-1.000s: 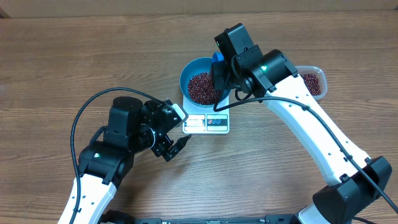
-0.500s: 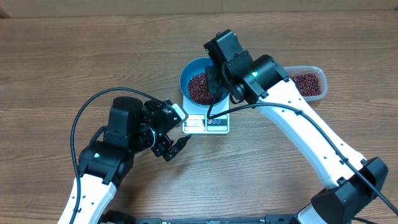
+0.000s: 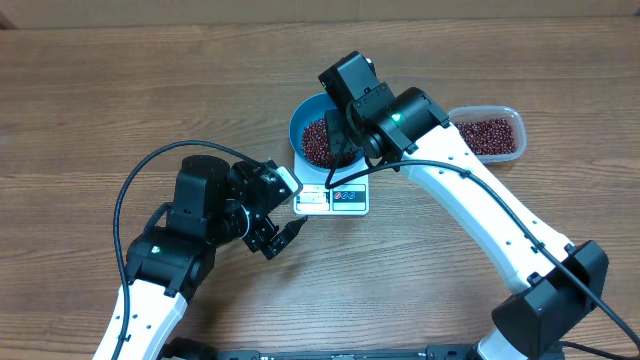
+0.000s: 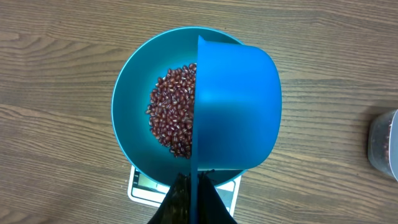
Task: Scoop item into bowl and weigh 150g on scale
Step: 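Hold the blue scoop tipped over the teal bowl to pour beans, then carry the empty scoop with the right gripper back to the bean container, then lower the scoop into the red beans and drag it to fill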
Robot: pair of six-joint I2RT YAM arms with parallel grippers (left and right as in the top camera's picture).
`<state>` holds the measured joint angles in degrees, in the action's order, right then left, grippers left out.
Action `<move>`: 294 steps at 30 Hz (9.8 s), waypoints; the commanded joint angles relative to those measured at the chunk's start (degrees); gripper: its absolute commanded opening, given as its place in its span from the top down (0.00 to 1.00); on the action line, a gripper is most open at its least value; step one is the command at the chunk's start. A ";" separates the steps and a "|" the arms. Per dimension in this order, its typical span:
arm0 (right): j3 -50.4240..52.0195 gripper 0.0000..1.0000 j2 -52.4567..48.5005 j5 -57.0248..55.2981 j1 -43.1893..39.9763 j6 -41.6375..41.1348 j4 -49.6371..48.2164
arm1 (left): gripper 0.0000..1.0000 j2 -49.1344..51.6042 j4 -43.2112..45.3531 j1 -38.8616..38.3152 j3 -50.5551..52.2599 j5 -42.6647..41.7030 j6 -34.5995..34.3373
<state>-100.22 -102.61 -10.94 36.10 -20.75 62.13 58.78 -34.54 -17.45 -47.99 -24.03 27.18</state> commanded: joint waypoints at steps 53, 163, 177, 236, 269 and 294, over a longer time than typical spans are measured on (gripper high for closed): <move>-1.73 0.96 0.24 -6.60 2.16 1.70 -0.50 | 0.00 0.09 0.07 0.55 0.28 -1.05 -0.17; -1.73 0.96 0.24 -10.03 4.68 8.41 -0.37 | 0.01 0.09 0.07 0.55 0.28 -1.03 -0.17; -1.75 0.96 0.24 -10.03 4.68 8.37 -0.44 | 0.00 0.09 0.07 0.55 0.28 -1.05 -0.20; 2.47 0.96 -13.46 -22.62 -25.09 -7.45 9.20 | 0.01 0.09 0.07 0.55 0.28 -1.03 -0.17; 2.45 0.96 -13.60 -1.25 -28.09 5.90 7.17 | 0.00 0.09 0.07 0.55 0.28 -1.05 -0.20; 0.55 0.96 -10.69 19.91 -36.37 13.64 5.79 | 0.00 0.09 0.07 0.55 0.28 -1.05 -0.17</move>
<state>-98.15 -115.02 0.32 1.06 -10.44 68.60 58.78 -34.54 -17.45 -47.99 -24.03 27.18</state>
